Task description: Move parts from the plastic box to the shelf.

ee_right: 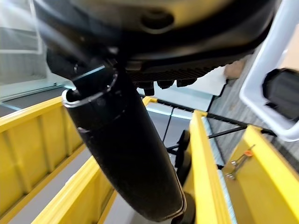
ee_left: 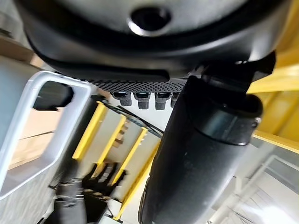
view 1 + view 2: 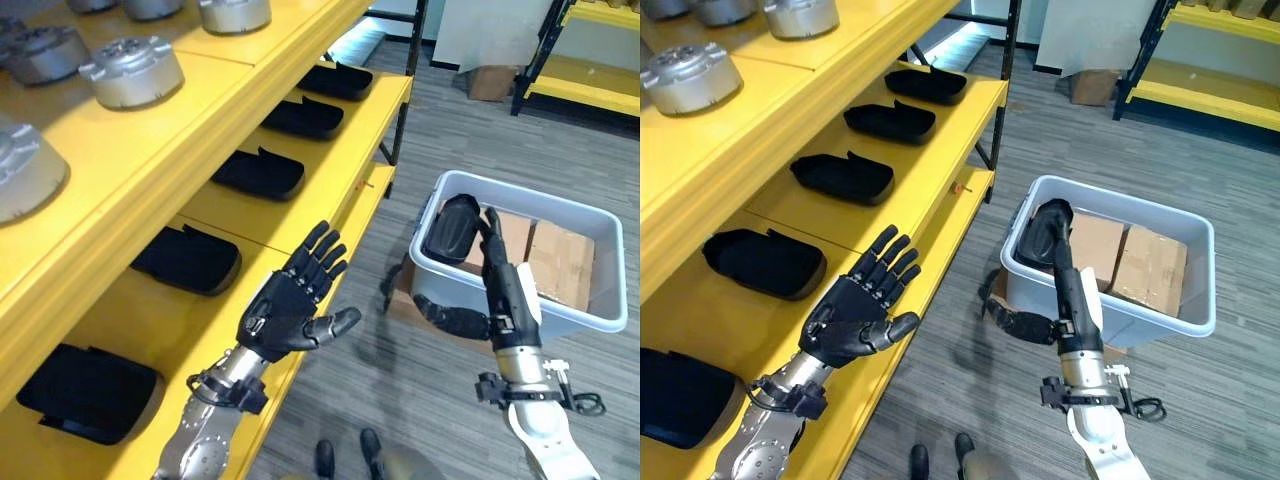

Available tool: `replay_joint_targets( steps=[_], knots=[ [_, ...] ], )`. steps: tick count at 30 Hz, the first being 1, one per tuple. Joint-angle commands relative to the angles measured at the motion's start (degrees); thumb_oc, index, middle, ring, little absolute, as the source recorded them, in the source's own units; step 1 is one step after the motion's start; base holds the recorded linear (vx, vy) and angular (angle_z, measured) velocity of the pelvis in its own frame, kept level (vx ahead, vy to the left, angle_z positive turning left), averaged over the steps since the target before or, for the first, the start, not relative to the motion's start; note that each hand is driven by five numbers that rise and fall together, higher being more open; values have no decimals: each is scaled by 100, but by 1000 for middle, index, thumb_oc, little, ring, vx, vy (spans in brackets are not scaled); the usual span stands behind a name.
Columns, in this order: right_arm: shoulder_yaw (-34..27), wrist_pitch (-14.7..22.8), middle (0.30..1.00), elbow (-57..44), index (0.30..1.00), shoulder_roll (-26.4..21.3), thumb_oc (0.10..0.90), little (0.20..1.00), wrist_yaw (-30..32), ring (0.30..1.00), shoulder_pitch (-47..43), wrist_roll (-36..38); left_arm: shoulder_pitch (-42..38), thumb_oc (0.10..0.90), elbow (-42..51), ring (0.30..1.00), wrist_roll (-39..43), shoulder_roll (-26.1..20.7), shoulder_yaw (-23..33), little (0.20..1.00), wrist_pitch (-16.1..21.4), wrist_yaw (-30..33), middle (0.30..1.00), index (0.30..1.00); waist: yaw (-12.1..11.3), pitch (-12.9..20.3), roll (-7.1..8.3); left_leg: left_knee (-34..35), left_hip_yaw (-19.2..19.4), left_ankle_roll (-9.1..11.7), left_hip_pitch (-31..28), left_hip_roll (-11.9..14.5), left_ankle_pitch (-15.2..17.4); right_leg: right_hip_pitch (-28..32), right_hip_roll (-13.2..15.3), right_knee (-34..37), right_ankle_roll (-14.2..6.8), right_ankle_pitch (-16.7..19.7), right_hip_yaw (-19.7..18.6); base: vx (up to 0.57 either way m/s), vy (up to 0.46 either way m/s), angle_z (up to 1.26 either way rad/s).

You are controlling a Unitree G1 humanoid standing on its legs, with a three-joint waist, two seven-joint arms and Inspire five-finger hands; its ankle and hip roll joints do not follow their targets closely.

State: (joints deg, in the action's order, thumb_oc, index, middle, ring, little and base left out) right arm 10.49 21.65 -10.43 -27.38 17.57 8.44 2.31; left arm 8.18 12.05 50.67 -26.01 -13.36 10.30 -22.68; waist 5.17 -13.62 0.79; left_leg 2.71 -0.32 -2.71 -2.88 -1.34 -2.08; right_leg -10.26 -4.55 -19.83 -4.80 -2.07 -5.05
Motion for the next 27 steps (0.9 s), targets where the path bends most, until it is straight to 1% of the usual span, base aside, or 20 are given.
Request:
replay_joint_targets(
  steps=[1, 2, 3, 4, 5, 6, 7, 8, 9, 10, 11, 12, 13, 14, 18, 20, 23, 26, 27],
  knots=[
    [-187, 645, 1000, -412, 1000, -59, 900, 1000, -71, 1000, -402, -11, -247, 900, 529, 1000, -151, 27, 247, 1000, 609, -56, 1000, 1000, -65, 95, 34, 12, -37, -139, -18, -94, 543, 332, 569, 270, -58, -79, 459, 1, -139, -32],
    [-169, 629, 1000, -409, 1000, -58, 900, 1000, -69, 1000, -433, 2, -244, 900, 531, 1000, -153, 13, 246, 1000, 597, -65, 1000, 1000, -69, 66, 33, 43, -52, -126, -91, -53, 553, 451, 644, 492, -92, -26, 442, 22, -248, -34],
    [-122, 613, 1000, -424, 1000, -63, 900, 1000, -34, 1000, -487, 24, -246, 900, 524, 1000, -183, -27, 217, 1000, 588, -72, 1000, 1000, -82, 104, 46, 96, -84, -88, -144, 20, 578, 508, 820, 844, -199, 124, 316, 31, -204, -31],
    [-111, 598, 1000, -438, 1000, -62, 900, 1000, -23, 1000, -492, 18, -245, 900, 516, 1000, -189, -43, 211, 1000, 587, -79, 1000, 1000, -77, 100, 45, 123, -98, -77, -190, 42, 590, 566, 861, 983, -235, 187, 280, 45, -286, -22],
    [-62, 529, 1000, -459, 1000, -50, 900, 1000, -33, 1000, -539, -44, -246, 900, 475, 1000, -185, -101, 175, 1000, 588, -110, 1000, 1000, -73, 132, 49, 183, -121, -34, -270, 107, 624, 614, 983, 1291, -325, 375, 153, 43, -200, -13],
    [-43, 503, 1000, -459, 1000, -44, 900, 1000, -39, 1000, -562, -84, -245, 900, 462, 1000, -171, -119, 166, 1000, 582, -126, 1000, 1000, -74, 144, 50, 203, -120, -16, -293, 133, 633, 635, 1020, 1394, -352, 431, 122, 55, -376, 4],
    [50, 399, 1000, -463, 1000, -52, 900, 1000, -182, 1000, -698, -302, -224, 900, 452, 1000, -85, -164, 151, 1000, 484, -174, 1000, 1000, -119, 200, 61, 229, -89, 66, -351, 247, 674, 714, 1161, 1738, -436, 610, 99, 40, -367, 12],
    [112, 289, 1000, -431, 1000, -129, 900, 1000, -424, 1000, -805, -287, -200, 900, 447, 1000, -55, -174, 160, 1000, 438, -196, 1000, 1000, -186, 262, 86, 229, -16, 129, -341, 316, 677, 824, 1227, 1975, -477, 626, 242, 48, -603, 23],
    [305, -50, 1000, -352, 1000, -386, 900, 1000, -936, 1000, -1055, 0, -197, 900, 457, 1000, -82, -177, 156, 1000, 355, -113, 1000, 1000, -300, 341, 130, 229, 133, 264, -352, 493, 654, 1053, 1312, 2375, -489, 687, 532, 29, -436, 9],
    [338, -125, 1000, -344, 1000, -436, 900, 1000, -1057, 1000, -1083, 154, -203, 900, 458, 1000, -103, -185, 153, 1000, 357, -73, 1000, 1000, -307, 355, 142, 229, 170, 293, -355, 532, 647, 1093, 1314, 2415, -479, 678, 574, 34, -453, -12],
    [390, -196, 1000, -343, 1000, -549, 900, 1000, -1238, 1000, -1122, 339, -230, 900, 446, 1000, -353, -212, 151, 1000, 486, 115, 1000, 1000, -316, 403, 174, 229, 270, 365, -356, 627, 621, 1170, 1308, 2453, -449, 623, 675, 27, -238, -23],
    [398, -201, 1000, -340, 1000, -588, 900, 1000, -1281, 1000, -1131, 344, -246, 900, 438, 1000, -510, -222, 150, 1000, 590, 212, 1000, 1000, -317, 419, 183, 229, 306, 391, -360, 662, 613, 1199, 1300, 2457, -435, 596, 713, 35, -403, -18],
    [353, -237, 1000, -365, 1000, -735, 900, 1000, -1380, 1000, -1107, 333, -337, 900, 435, 1000, -796, -254, 140, 1000, 762, 254, 1000, 1000, -296, 448, 215, 229, 403, 491, -360, 804, 553, 1262, 1241, 2406, -349, 471, 844, 27, -447, -13],
    [307, -294, 1000, -392, 1000, -843, 900, 1000, -1370, 1000, -1092, 271, -373, 900, 520, 1000, -800, -270, 128, 1000, 687, 209, 1000, 1000, -280, 432, 228, 229, 450, 544, -359, 942, 477, 1266, 1160, 2260, -239, 309, 937, 23, -478, -18],
    [234, -380, 1000, -364, 1000, -989, 900, 1000, -1265, 1000, -1061, 165, -483, 900, 514, 1000, -704, -266, 34, 1000, 594, 334, 1000, 1000, -202, 376, 249, 229, 549, 620, -351, 1214, 302, 1219, 991, 1956, -45, 57, 1038, -2, -307, -8],
    [251, -448, 1000, -290, 1000, -1072, 900, 1000, -1525, 1000, -1160, 703, -626, 900, 364, 1000, -520, -218, -66, 1000, 445, 261, 1000, 1000, -134, 300, 278, 108, 663, 670, -304, 1404, 202, 1161, 840, 1769, 112, -69, 1066, -29, -334, -2],
    [201, -405, 1000, -300, 1000, -1088, 900, 1000, -1507, 1000, -1162, 566, -718, 900, 253, 1000, -538, -200, -118, 1000, 394, 264, 1000, 1000, -69, 261, 307, -142, 764, 695, -204, 1492, 186, 1157, 757, 1718, 197, -98, 1080, -8, -210, 7],
    [-38, -408, 1000, -393, 1000, -1132, 900, 1000, -1351, 1000, -899, 358, -909, 900, 77, 1000, -769, -88, -209, 1000, 299, 478, 1000, 1000, 135, 271, 319, -798, 1280, 705, 61, 1622, 1, 1259, 646, 1751, 341, -137, 1240, 28, -292, -3],
    [-110, -426, 1000, -394, 1000, -1109, 900, 1000, -1324, 1000, -801, 408, -924, 900, 46, 1000, -757, -64, -209, 1000, 295, 494, 1000, 1000, 184, 283, 315, -925, 1350, 688, 118, 1602, 31, 1270, 635, 1760, 358, -138, 1252, 53, -210, 29]
  ],
)
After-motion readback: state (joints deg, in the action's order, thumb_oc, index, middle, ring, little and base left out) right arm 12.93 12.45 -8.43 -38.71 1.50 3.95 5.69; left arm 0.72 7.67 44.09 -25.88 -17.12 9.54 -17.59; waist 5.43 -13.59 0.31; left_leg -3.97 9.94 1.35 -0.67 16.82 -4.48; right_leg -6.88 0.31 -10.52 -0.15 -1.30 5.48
